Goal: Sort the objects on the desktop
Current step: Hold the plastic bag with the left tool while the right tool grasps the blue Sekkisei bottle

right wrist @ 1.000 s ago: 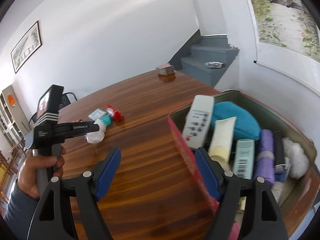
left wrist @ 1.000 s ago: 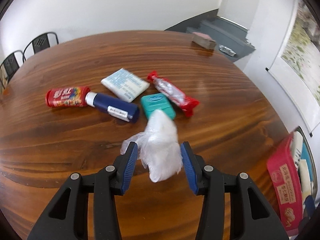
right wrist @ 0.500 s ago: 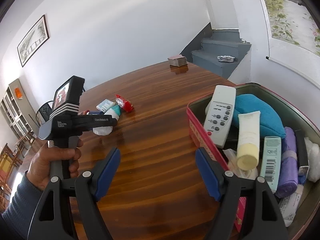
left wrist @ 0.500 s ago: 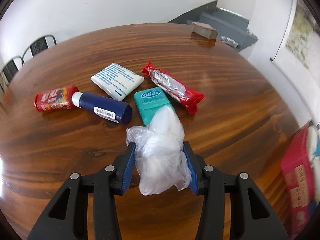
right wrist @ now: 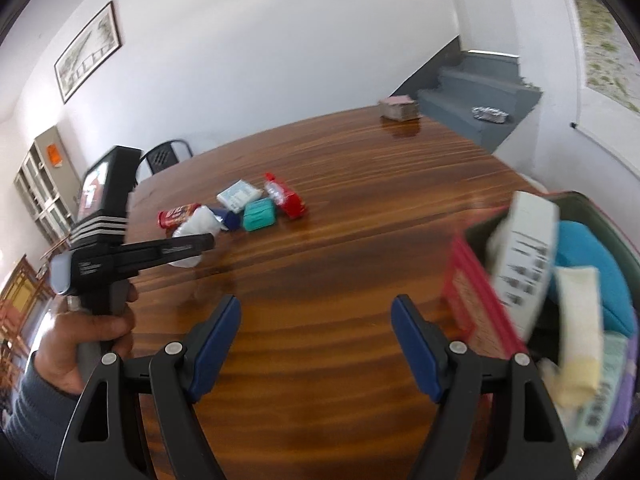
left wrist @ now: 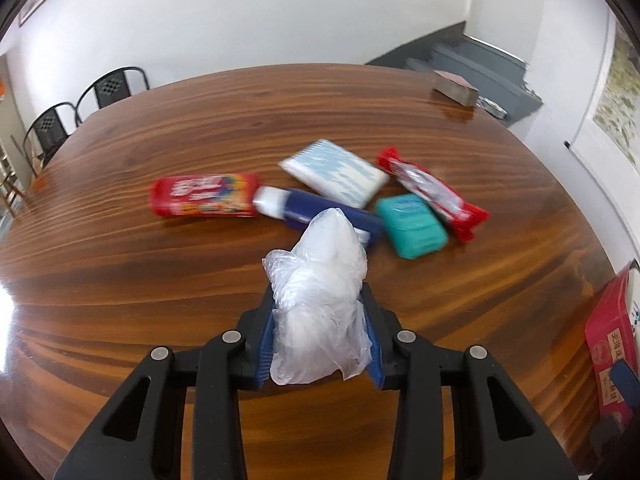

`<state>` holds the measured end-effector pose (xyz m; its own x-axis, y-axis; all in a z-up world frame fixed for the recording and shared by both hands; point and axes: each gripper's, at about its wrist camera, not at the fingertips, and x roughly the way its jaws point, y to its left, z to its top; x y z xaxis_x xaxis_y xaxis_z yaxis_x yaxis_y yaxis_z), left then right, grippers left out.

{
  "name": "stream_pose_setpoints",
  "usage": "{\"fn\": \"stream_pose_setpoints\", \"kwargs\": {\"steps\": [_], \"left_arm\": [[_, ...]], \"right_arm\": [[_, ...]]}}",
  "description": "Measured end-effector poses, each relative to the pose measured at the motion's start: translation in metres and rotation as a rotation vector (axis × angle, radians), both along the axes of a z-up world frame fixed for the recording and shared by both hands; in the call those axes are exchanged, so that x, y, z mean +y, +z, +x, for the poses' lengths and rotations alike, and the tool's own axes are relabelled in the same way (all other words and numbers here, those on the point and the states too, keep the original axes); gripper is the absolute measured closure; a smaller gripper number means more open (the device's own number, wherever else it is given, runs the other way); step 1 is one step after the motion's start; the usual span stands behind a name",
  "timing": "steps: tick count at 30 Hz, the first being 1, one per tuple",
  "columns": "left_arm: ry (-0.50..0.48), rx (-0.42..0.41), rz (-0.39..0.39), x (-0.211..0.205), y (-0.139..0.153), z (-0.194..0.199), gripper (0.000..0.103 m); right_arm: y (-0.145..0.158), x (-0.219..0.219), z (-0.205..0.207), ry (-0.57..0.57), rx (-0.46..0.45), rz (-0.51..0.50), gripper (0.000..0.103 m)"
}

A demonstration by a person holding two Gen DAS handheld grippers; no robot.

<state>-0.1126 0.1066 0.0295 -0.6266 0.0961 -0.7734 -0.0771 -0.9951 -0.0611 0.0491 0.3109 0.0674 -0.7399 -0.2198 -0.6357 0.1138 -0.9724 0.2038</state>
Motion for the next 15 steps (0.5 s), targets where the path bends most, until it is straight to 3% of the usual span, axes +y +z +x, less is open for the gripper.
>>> {"fn": "stream_pose_setpoints", "kwargs": {"steps": [15], "left_arm": [[0.119,0.008,0.014,-0.091,0.006,-0.003,0.063]], "right_arm": [[-0.012,-0.097,-0.102,0.245,-0.011,0.097,0.023]]}}
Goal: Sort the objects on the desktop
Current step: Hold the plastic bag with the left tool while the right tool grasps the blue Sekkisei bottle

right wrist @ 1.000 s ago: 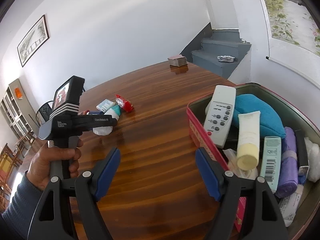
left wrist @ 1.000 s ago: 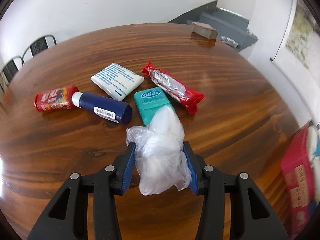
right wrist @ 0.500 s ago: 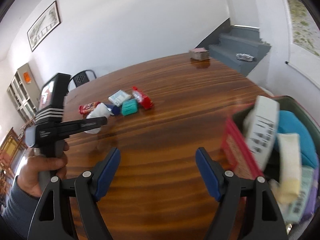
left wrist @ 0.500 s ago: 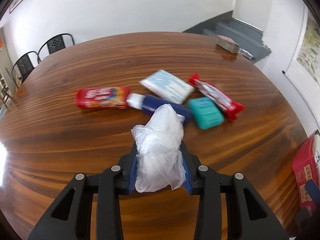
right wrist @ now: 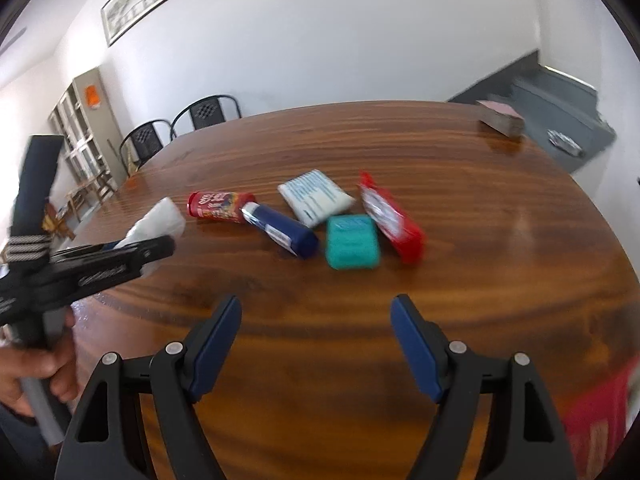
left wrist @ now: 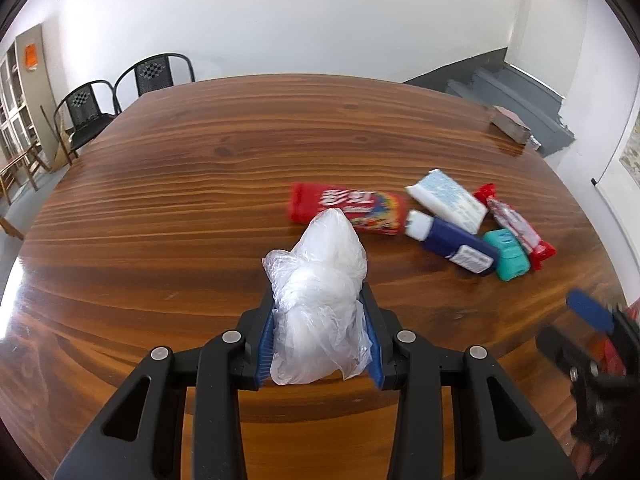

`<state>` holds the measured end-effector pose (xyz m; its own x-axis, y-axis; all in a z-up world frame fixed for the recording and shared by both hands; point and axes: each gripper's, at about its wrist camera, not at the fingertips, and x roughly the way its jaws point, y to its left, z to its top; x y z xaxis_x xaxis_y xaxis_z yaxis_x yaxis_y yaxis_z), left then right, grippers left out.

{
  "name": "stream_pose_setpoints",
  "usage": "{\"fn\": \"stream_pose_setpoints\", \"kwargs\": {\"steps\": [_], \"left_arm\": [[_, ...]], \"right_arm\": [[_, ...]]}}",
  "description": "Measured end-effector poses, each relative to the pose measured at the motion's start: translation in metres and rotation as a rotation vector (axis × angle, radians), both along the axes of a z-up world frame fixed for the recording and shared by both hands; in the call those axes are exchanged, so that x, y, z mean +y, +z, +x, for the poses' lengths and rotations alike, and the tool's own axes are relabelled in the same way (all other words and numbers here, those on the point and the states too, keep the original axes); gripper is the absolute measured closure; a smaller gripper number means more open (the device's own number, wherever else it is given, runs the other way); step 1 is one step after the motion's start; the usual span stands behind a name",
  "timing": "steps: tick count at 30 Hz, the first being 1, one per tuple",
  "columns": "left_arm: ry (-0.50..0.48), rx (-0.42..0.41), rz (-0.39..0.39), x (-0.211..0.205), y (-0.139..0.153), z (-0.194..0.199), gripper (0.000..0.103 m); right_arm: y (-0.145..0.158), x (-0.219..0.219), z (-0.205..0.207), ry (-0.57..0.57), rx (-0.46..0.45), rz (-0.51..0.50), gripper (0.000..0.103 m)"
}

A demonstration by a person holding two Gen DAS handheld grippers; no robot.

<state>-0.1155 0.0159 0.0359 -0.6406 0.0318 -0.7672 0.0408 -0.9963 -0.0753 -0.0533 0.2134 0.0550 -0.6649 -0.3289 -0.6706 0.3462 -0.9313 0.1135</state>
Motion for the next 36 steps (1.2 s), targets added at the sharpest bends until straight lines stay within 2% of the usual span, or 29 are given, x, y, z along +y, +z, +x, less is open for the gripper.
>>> {"fn": "stream_pose_setpoints", "kwargs": {"steps": [5,12,15,17,19,23,27,33,36], "left_arm": [[0.008,-0.012,0.003,-0.013,-0.003,-0.001,0.063],[0.010,-0.022,0.018,-0.017,-0.005,-0.004,0.063],[0.009,-0.029,0.017,-0.018,-0.008,-0.007,0.063],[0.011,-0.033,0.017,-0.018,-0.009,-0.007,0.063],[0.013,-0.036,0.018,-0.019,-0.010,-0.008,0.063],[0.015,-0.042,0.021,-0.019,-0.011,-0.008,0.063],[0.008,-0.044,0.018,-0.016,-0.012,-0.009,0.063],[-0.002,-0.044,0.017,-0.014,-0.012,-0.009,0.063],[-0.003,-0.037,0.021,-0.015,-0.010,-0.007,0.063]], "right_arm": [[0.004,-0.021,-0.025,0.057,0.029,0.005,0.023],[-0.006,-0.039,-0.060,0.107,-0.003,0.003,0.025],[-0.016,-0.046,-0.068,0.123,-0.030,0.025,0.033],[-0.021,-0.045,-0.073,0.127,-0.073,0.016,0.044],[-0.023,-0.043,-0.074,0.134,-0.098,-0.005,0.050],[-0.029,-0.051,-0.067,0.168,-0.127,0.030,0.066],[-0.030,-0.063,-0.064,0.183,-0.120,0.065,0.067],[-0.032,-0.073,-0.070,0.143,-0.111,0.107,0.067],[-0.032,-0.074,-0.068,0.126,-0.111,0.106,0.071]]}}
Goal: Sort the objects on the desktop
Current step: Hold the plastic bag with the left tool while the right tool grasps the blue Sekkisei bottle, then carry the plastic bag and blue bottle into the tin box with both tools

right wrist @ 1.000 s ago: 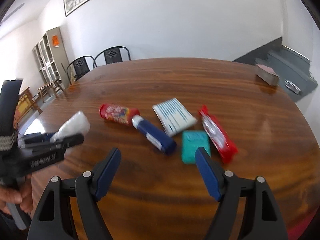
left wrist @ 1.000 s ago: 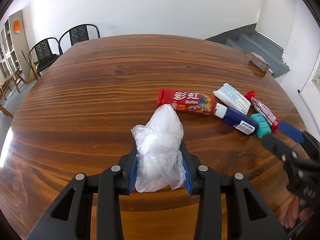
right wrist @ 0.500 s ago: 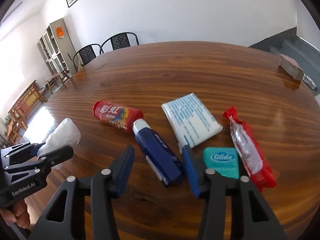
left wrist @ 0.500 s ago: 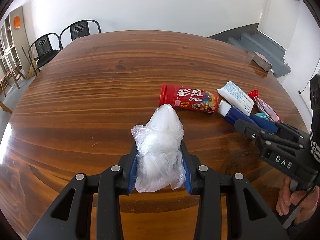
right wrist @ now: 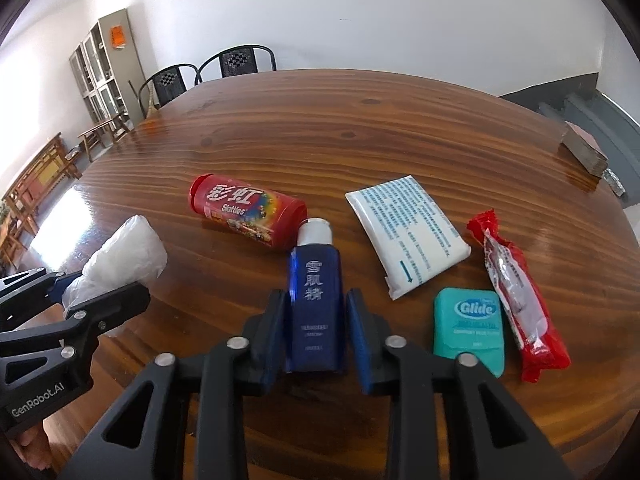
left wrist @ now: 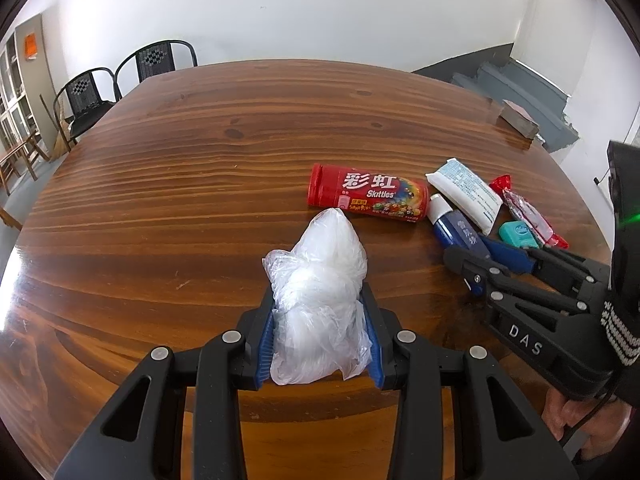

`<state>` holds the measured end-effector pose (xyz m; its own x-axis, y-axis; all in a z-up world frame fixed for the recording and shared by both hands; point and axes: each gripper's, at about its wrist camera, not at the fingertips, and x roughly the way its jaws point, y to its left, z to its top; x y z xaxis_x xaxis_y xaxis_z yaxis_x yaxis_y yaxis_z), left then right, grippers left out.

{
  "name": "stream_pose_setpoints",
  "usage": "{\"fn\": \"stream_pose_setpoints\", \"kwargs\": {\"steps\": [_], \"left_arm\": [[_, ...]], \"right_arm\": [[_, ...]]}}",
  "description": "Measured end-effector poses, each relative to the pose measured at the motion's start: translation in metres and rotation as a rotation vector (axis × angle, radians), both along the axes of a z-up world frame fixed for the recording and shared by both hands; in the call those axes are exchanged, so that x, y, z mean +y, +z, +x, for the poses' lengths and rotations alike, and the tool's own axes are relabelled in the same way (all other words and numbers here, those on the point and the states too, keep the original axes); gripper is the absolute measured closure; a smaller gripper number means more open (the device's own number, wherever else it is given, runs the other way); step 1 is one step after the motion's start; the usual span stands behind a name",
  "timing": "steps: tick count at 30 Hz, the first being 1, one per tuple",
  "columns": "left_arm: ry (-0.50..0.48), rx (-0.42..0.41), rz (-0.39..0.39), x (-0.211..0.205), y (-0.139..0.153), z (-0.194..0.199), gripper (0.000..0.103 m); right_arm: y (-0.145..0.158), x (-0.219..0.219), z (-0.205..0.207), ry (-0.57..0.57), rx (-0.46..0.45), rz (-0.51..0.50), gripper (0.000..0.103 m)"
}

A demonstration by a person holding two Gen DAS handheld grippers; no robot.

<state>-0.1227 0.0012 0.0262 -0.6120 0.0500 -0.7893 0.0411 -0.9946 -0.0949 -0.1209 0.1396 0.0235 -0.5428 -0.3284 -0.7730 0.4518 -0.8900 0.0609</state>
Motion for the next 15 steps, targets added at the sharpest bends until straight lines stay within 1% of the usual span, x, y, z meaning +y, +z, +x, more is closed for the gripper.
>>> {"fn": "stream_pose_setpoints", "kwargs": {"steps": [2,6,10,15], "left_arm": [[-0.004,0.004,0.002,0.001,0.002,0.000,0.063],[-0.019,0.021,0.005,0.006,0.008,0.005,0.063],[-0.037,0.048,-0.002,0.013,0.016,0.011,0.063],[-0.051,0.095,-0.043,0.026,0.026,0.021,0.063]], "right_arm": [[0.001,0.003,0.004,-0.009,-0.011,-0.017,0.071],[0.006,0.015,0.012,-0.017,-0.047,-0.107,0.071],[0.017,0.027,0.025,-0.037,-0.043,-0.174,0.071],[0.028,0.039,0.046,-0.066,-0.015,-0.195,0.071]]}}
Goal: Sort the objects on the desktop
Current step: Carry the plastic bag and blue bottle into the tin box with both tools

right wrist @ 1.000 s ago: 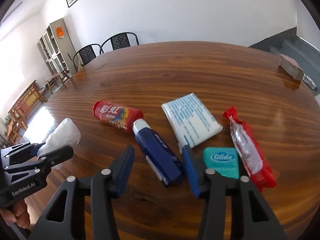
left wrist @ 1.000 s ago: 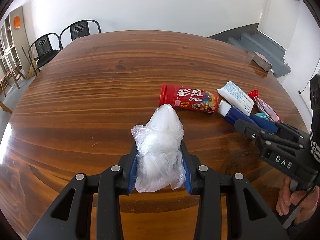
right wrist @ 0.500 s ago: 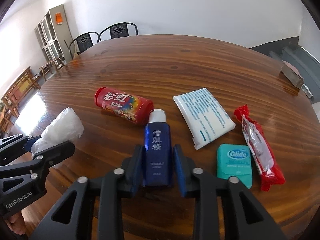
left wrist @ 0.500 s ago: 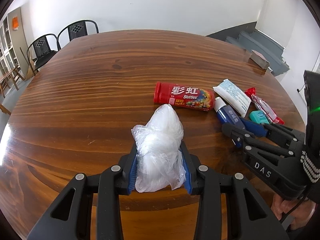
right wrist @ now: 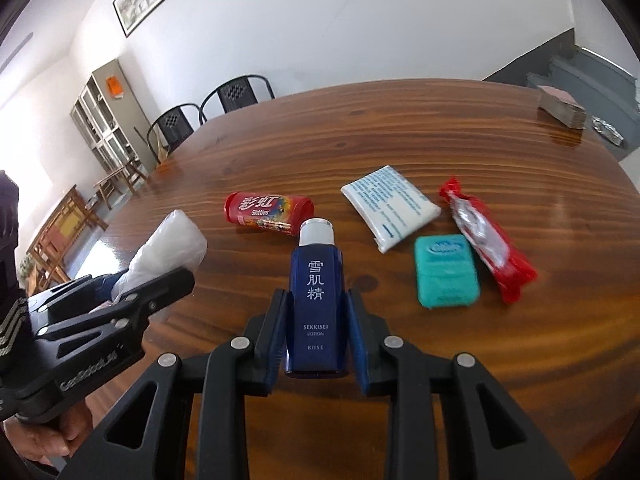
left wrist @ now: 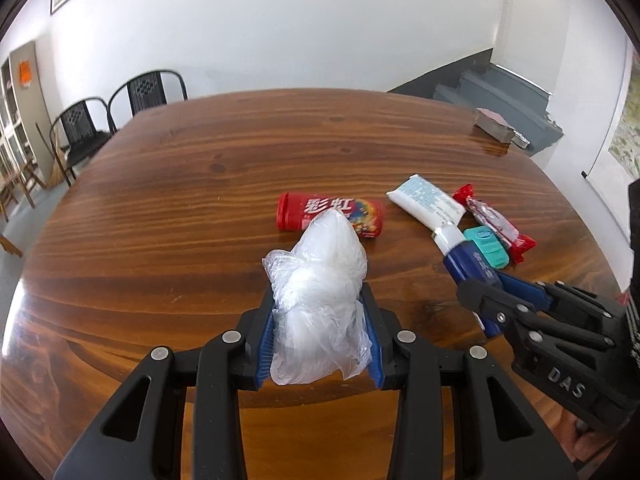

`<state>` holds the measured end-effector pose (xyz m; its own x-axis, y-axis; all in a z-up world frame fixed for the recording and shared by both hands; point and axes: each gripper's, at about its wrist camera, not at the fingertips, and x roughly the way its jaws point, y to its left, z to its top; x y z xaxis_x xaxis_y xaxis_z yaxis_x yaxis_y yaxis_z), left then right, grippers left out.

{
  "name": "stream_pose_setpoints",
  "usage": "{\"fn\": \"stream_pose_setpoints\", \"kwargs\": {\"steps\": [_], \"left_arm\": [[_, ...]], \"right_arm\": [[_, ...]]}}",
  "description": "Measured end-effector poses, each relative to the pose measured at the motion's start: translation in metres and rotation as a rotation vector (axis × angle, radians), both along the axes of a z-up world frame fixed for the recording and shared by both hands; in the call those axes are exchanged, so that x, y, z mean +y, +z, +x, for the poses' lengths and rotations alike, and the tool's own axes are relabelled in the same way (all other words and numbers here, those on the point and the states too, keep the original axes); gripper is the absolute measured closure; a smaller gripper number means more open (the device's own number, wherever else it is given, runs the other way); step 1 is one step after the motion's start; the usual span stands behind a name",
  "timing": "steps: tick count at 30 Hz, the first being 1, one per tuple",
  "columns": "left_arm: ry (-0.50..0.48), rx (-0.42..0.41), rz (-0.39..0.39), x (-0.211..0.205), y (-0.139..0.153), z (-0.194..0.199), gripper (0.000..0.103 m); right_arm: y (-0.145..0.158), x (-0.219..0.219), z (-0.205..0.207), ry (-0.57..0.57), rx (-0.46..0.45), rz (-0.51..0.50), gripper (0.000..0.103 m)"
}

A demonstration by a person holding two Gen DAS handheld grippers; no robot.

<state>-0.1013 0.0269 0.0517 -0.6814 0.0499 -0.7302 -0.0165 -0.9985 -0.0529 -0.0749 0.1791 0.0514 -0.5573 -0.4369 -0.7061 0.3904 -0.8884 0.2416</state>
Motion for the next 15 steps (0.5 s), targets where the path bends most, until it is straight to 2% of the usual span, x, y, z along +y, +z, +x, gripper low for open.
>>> {"fn": "stream_pose_setpoints", "kwargs": {"steps": [15], "left_arm": [[-0.111,0.049,-0.024,0.042,0.012,0.024,0.063]], "right_arm": [[0.023,0.049,0.059,-0.127,0.068,-0.065,0.071]]}}
